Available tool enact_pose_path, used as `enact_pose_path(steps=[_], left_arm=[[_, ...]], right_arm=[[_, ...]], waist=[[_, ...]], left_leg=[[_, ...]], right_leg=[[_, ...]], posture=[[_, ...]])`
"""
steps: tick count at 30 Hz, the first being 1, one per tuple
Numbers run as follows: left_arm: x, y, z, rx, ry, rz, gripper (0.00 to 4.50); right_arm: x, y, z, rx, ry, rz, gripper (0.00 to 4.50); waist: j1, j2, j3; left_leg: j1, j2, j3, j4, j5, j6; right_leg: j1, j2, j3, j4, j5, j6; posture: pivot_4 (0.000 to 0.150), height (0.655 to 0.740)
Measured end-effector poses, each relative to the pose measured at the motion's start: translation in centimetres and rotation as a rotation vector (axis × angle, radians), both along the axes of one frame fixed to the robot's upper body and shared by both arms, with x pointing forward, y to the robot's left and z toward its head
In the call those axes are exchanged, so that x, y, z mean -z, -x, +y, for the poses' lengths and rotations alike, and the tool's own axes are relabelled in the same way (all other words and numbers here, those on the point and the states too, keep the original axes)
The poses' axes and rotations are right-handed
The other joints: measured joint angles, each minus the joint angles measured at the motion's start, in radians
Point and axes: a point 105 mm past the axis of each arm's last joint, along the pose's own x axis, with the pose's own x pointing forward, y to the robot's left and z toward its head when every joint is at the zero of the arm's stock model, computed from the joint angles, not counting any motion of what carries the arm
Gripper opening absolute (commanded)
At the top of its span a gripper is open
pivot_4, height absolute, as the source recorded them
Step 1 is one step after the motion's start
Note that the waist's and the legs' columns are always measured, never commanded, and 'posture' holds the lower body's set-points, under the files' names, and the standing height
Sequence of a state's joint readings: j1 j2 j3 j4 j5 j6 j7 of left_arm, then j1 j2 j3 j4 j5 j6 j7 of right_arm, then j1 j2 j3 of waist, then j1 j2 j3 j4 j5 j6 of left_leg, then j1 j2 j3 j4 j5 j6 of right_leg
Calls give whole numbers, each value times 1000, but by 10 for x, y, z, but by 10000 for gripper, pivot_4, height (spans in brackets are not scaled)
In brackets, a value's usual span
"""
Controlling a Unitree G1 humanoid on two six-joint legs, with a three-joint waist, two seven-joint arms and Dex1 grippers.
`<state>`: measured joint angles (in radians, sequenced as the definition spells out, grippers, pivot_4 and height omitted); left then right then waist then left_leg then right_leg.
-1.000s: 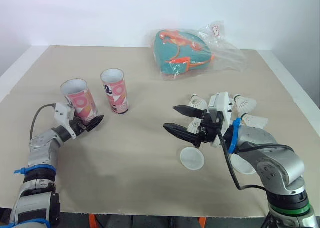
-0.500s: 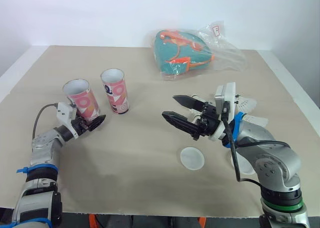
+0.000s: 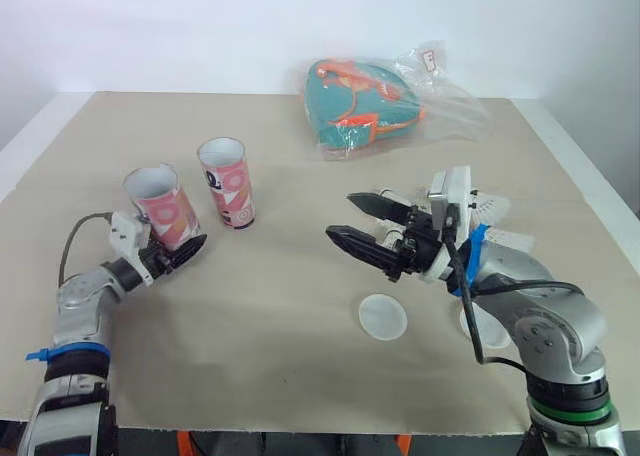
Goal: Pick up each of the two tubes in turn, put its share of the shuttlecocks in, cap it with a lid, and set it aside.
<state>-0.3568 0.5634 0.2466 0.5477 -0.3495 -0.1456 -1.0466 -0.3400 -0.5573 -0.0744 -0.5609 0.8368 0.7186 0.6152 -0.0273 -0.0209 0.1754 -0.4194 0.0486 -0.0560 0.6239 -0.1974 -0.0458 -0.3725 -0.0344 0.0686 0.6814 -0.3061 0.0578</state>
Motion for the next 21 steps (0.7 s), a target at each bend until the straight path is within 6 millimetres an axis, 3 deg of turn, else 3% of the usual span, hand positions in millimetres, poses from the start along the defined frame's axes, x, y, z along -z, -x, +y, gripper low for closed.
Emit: enact_pose_path(steps=[6, 9, 13, 21], left_arm=[[-1, 41, -14, 244, -227, 33, 30583], [-1, 48, -26, 361, -312, 59, 30583], [-4, 55, -40, 504, -402, 108, 30583], [-8, 66, -48, 707, -533, 214, 30583]], right_arm=[[19, 18, -34, 58, 90, 91, 38858], [29, 22, -41, 92, 113, 134, 38858], [62, 32, -50, 158, 167, 253, 38858], [71, 6, -52, 366, 109, 232, 38858]], waist=[[1, 1, 0], [3, 2, -1], [7, 3, -1], [3, 7, -3]], left_leg=[[1, 0, 1, -2, 0, 0], [2, 0, 1, -2, 1, 1], [2, -1, 2, -1, 1, 1], [3, 0, 3, -3, 1, 2]], right_leg=[[0, -1, 0, -1, -1, -1], [1, 0, 0, -1, -1, -1], [1, -1, 3, -1, -2, 0], [0, 1, 4, -1, -3, -1]], posture=[[1500, 7400], [1500, 7400], [1500, 7400], [1500, 7400]])
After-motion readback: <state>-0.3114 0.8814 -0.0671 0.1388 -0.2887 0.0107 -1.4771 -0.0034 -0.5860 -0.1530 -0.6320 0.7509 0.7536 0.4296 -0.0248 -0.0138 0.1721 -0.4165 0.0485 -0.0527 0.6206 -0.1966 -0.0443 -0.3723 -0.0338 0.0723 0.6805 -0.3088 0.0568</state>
